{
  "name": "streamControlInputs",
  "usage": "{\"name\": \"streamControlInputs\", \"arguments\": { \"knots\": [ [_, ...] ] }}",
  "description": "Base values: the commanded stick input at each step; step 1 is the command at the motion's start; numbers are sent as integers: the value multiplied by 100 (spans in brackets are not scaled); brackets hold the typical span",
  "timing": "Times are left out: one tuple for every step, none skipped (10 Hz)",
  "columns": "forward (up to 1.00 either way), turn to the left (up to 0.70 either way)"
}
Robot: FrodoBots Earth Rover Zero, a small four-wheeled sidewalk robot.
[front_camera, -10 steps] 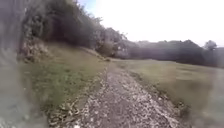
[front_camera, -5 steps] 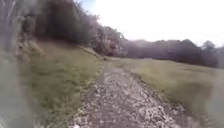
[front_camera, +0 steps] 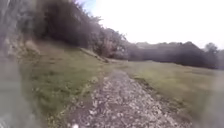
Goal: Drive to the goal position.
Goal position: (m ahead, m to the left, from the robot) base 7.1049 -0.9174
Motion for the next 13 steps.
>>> {"name": "streamControlInputs", "arguments": {
  "knots": [
    [100, 0],
    [100, 0],
    [100, 0],
    [100, 0],
    [100, 0],
    [100, 0],
    [100, 0],
    [100, 0],
    [100, 0],
    [100, 0],
    [100, 0],
    [100, 0],
    [100, 0]
  ]
}}
